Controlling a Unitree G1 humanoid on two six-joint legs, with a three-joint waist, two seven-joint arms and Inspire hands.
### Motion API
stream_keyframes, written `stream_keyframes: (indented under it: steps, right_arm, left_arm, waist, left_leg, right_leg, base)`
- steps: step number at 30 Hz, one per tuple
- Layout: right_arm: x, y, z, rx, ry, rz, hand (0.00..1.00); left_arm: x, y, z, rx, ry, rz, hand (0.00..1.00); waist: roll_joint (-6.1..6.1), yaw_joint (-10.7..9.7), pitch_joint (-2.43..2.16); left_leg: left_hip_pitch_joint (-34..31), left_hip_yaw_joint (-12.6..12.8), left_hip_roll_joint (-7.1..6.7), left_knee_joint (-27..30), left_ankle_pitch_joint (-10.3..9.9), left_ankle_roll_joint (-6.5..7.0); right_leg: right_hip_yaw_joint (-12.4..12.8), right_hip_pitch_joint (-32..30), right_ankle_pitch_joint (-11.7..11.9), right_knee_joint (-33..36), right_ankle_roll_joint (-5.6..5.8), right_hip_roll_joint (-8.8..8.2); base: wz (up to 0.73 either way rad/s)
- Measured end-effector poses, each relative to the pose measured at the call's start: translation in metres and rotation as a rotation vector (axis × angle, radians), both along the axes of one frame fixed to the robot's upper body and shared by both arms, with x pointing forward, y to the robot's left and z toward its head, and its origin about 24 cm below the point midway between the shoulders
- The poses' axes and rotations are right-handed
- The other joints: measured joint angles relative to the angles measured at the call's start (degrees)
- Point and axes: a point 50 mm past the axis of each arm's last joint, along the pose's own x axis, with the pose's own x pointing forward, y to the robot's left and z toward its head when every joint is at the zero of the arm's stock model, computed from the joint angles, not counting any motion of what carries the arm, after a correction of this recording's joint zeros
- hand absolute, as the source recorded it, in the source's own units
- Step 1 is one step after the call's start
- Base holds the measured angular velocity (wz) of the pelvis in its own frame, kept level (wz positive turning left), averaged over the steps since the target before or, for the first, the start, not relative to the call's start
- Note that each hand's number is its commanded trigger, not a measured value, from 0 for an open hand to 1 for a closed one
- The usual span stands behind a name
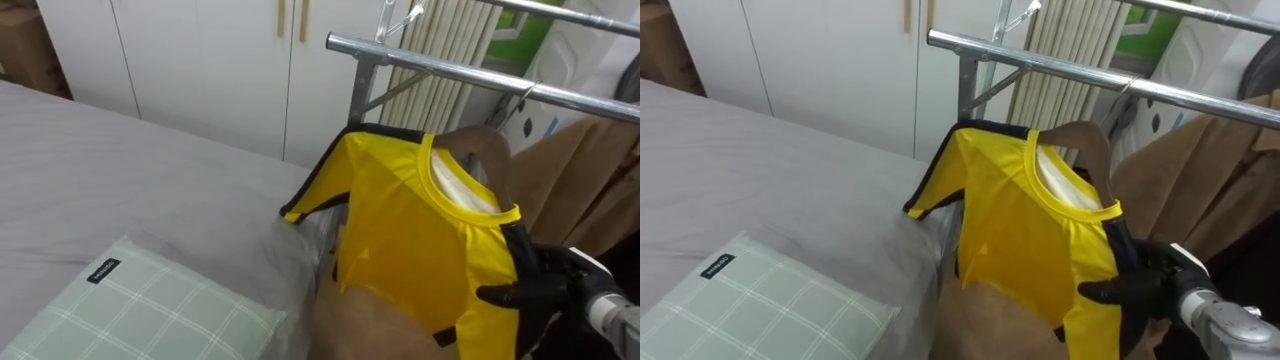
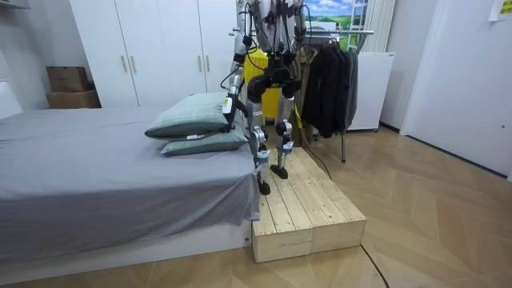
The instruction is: Hang clothes
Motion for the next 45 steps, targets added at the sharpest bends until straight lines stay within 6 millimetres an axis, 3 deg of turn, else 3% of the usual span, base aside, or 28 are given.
stream_keyframes:
  steps: [14, 21, 30, 38, 45]
  right_arm:
    - [0.007, 0.002, 0.007, -0.025, -0.027, -0.009, 0.0]
    - [0.019, 0.008, 0.027, -0.08, -0.125, -0.001, 0.0]
    - [0.029, 0.015, 0.055, -0.177, -0.245, -0.006, 0.0]
    - [0.012, 0.004, 0.061, -0.202, -0.311, -0.071, 0.0]
    - [-0.011, -0.012, 0.049, -0.227, -0.277, -0.137, 0.0]
  left_arm:
    - [0.001, 0.0, 0.0, 0.005, -0.005, 0.001, 0.0]
    - [0.001, 0.0, 0.0, 0.005, -0.011, 0.017, 0.0]
    - [0.0, 0.001, 0.001, 0.026, -0.014, 0.028, 0.0]
    - [-0.004, 0.003, 0.002, 0.042, -0.019, 0.075, 0.0]
    - [-0.009, 0.001, 0.001, 0.059, -0.013, 0.114, 0.0]
  waist:
    - [-0.27, 0.6, -0.19]
    - [-0.32, 0.47, -0.23]
    - [-0.61, -1.39, -0.43]
    - [-0.66, -3.39, -0.45]
    - [-0.72, -4.76, -0.43]
  left_leg:
    - [-0.63, 1.05, -0.02, 0.03, 0.02, -0.03]
    - [-0.92, 0.97, -0.03, 0.11, 0.04, -0.05]
    - [-1.11, 0.28, -0.12, 0.27, 0.04, -0.03]
    - [-0.69, 0.2, -0.06, 0.1, 0.03, -0.04]
    - [-0.6, 1.2, -0.05, 0.02, 0.01, 0.0]
  right_leg:
    - [0.85, -1.65, 0.13, 0.92, -0.14, 0.19]
    - [0.85, -1.63, 0.31, 0.77, -0.22, 0.23]
    - [0.89, -1.44, 0.27, 0.69, -0.13, 0.19]
    - [0.92, -0.83, 0.28, 0.19, -0.09, 0.25]
    - [2.45, -0.8, 0.53, -0.14, 0.17, 0.44]
  base:
    - [-0.04]
    - [-0.02]
    - [0.03]
    - [0.01]
    - [-0.07]
